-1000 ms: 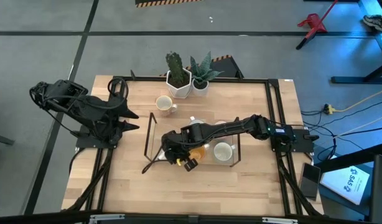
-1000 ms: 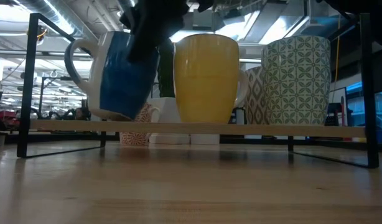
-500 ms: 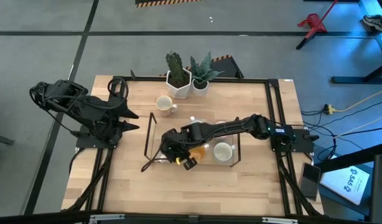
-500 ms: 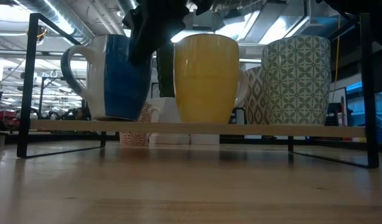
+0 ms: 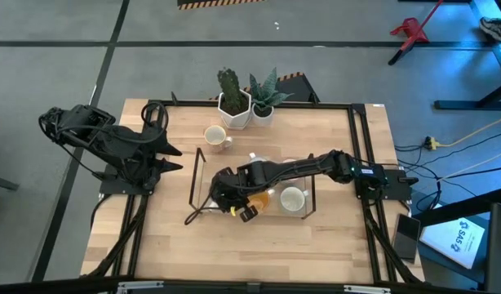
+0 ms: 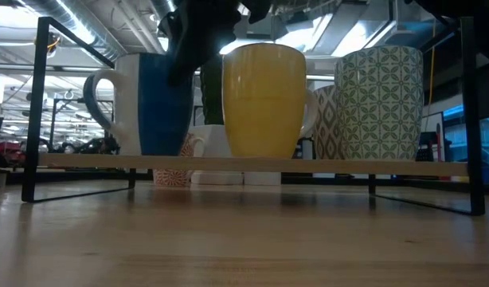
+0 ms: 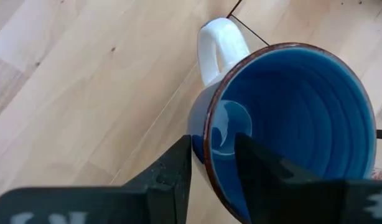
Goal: Place coffee mugs
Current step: Put the blue mug on the shelf, then put the white-orange mug on the shelf
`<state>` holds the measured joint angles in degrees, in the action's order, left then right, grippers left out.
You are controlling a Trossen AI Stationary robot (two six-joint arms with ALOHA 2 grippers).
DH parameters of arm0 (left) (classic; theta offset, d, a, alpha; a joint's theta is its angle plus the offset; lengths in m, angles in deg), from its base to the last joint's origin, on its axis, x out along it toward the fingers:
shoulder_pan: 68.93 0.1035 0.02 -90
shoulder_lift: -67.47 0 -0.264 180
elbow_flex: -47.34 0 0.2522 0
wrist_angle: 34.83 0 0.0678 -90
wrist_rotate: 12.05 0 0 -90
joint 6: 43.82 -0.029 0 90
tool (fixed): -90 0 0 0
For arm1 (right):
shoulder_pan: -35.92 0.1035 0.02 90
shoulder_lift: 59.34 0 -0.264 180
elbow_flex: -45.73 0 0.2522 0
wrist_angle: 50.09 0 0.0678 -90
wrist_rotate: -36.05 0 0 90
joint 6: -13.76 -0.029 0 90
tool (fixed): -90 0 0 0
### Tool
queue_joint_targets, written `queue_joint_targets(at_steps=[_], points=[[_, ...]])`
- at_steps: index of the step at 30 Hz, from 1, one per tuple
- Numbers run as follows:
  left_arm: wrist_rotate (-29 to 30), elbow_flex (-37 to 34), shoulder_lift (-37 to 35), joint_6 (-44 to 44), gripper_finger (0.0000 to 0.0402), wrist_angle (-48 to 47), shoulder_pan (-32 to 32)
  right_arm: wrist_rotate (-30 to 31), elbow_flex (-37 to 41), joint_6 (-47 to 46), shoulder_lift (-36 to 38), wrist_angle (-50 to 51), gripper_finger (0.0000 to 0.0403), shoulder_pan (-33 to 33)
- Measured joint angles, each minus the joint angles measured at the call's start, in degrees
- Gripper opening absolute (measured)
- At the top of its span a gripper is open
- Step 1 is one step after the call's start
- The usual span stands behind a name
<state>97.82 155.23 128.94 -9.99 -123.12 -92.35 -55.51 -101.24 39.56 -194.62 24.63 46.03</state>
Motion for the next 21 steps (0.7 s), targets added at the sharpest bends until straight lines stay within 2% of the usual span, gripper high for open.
queue_joint_targets(at_steps=[10, 21], points=[[0.0, 0.0, 0.0, 0.0, 0.0194, 0.0, 0.0, -1.4, 0.0, 0.0, 0.3, -1.0, 0.0108, 0.0], [0.1, 0.0, 0.0, 0.0, 0.0194, 0.0, 0.0, -3.8, 0.0, 0.9, 5.1, -2.7, 0.0108, -0.1]])
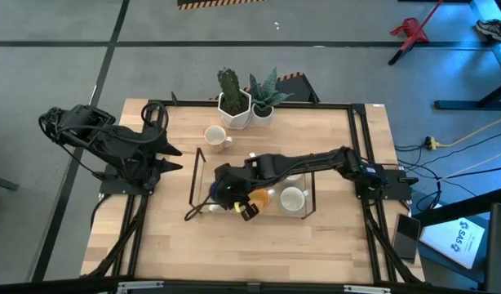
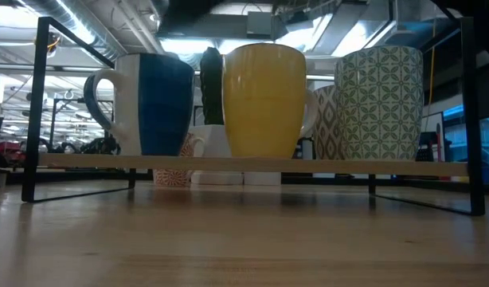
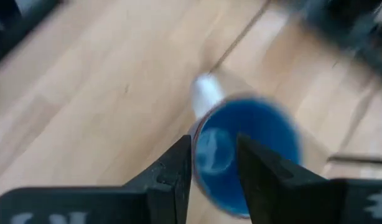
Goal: Place coffee mugs
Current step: Put the white-orange mug on the shelf
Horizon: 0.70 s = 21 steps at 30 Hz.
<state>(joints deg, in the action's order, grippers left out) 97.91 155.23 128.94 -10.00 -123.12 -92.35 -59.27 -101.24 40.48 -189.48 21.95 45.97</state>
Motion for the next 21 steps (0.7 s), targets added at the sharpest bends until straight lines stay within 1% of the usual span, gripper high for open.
queue_joint_targets(at_steps=[2, 4, 5, 8, 9, 10, 12, 16, 21], points=[[0.1, 0.0, -0.1, 0.0, 0.0194, 0.0, 0.0, -0.3, 0.0, 0.9, 1.9, -1.9, 0.0108, 0.0], [0.1, 0.0, -0.3, 0.0, 0.0194, 0.0, 0.0, 1.7, 0.0, 2.2, 3.6, -4.6, 0.0108, -0.2], [0.1, 0.0, -0.4, -0.1, 0.0194, 0.0, 0.0, 4.2, 0.0, 2.5, 4.5, -6.3, 0.0108, -0.3], [0.1, 0.0, -0.4, -1.0, 0.0194, 0.0, 0.0, 15.9, -0.1, 4.5, 6.6, -10.6, 0.0108, -1.6], [0.1, 0.0, -0.5, -1.2, 0.0194, 0.0, 0.0, 18.2, -0.1, 5.6, 6.9, -12.0, 0.0108, -2.6], [0.1, 0.0, -0.6, -1.4, 0.0194, 0.0, 0.0, 18.8, -0.2, 6.7, 6.9, -12.6, 0.0108, -3.8], [0.1, 0.0, -0.9, -1.4, 0.0194, -0.1, 0.0, 16.8, -0.1, 7.7, 6.4, -13.4, 0.0108, -6.7], [0.2, 0.0, -1.2, -2.2, 0.0194, -1.6, 0.0, 9.9, -0.1, 8.6, 3.3, -13.9, 0.0108, -12.4], [0.5, 0.0, -2.3, -2.8, 0.0194, -2.9, 0.0, 7.0, 0.0, 9.6, -0.8, -13.2, 0.0108, -17.6]])
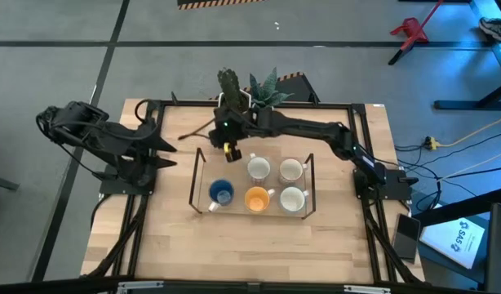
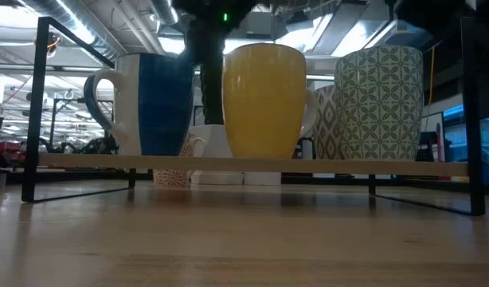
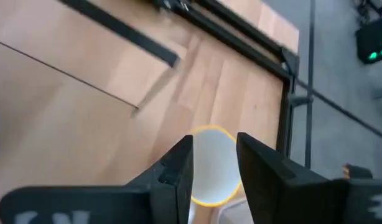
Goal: Place coffee mugs
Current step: Put the white-orange mug on the shelf
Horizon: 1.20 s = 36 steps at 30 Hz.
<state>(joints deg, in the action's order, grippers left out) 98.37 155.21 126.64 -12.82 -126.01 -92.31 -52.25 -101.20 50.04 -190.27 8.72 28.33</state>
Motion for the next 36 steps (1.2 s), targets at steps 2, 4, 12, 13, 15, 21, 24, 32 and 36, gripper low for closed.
queue_joint_targets(at_steps=[2, 4, 12, 13, 15, 21, 24, 32, 36], points=[[0.2, 0.0, -0.4, -1.0, 0.0194, -0.2, 0.0, -1.2, 0.0, 0.4, -1.5, -0.2, 0.0108, -1.3], [0.7, 0.0, -0.8, -1.6, 0.0194, -0.2, 0.0, -2.9, -0.1, 0.6, -3.2, 0.0, 0.0108, -2.2], [4.6, 0.0, -2.6, -1.3, 0.0194, -0.2, 0.0, -5.1, 0.0, 3.5, -8.5, 0.2, 0.0108, -2.6], [5.2, 0.0, -2.6, -0.9, 0.0194, -0.2, 0.0, -4.9, 0.0, 3.5, -8.9, 0.2, 0.0108, -2.6], [6.5, 0.0, -2.8, -0.2, 0.0194, -0.2, 0.0, -4.1, 0.0, 3.6, -9.6, 0.4, 0.0108, -2.6], [8.6, 0.0, -3.3, -0.2, 0.0194, -0.1, 0.0, -0.9, -0.1, 4.6, -9.9, 0.6, 0.0108, -3.0], [9.0, 0.0, -3.4, -0.1, 0.0194, -0.1, 0.0, -2.8, 0.0, 4.6, -9.4, 0.3, 0.0108, -3.0], [9.2, 0.0, -3.5, 0.0, 0.0194, -0.1, 0.0, -0.8, -1.4, 4.5, -8.2, -1.3, 0.0108, -3.3], [9.2, 0.0, -3.5, 0.0, 0.0194, -0.1, 0.0, -1.3, 0.1, 3.1, -8.2, -1.4, 0.0108, -3.8]])
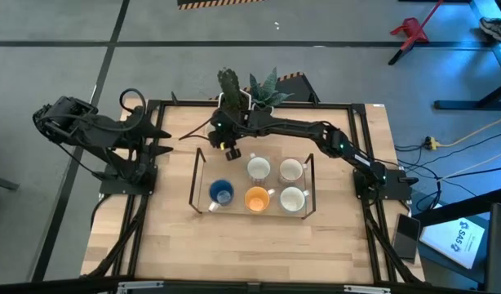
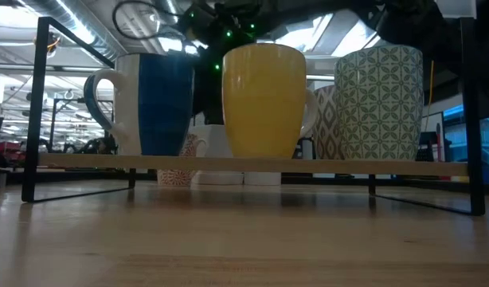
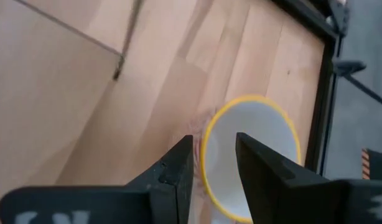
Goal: Place coffee mugs
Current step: Put the white-orange mug on the shelf
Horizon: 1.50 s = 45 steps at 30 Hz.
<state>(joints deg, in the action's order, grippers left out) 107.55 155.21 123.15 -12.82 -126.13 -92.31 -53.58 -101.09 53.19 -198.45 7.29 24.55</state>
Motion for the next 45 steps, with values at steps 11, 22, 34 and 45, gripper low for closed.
queue_joint_targets(at_steps=[11, 22, 34, 45], points=[[1.2, 0.0, 0.0, 0.0, 0.0194, 0.0, 0.0, 0.9, 5.9, -0.1, 0.0, -0.5, 0.0108, 0.1], [1.3, 0.0, 0.0, 0.0, 0.0194, 0.0, 0.0, 4.5, 6.4, 0.0, -0.2, -0.1, 0.0012, 0.1], [1.3, 0.0, -0.2, -0.1, 0.0194, -0.1, 0.0, 3.4, 0.0, -0.6, 4.6, 12.7, 0.0003, 1.3], [1.4, 0.0, -1.0, -0.1, 0.0194, -0.3, 0.0, -3.7, -1.6, 4.2, 8.5, 21.9, 0.0001, 10.5]])
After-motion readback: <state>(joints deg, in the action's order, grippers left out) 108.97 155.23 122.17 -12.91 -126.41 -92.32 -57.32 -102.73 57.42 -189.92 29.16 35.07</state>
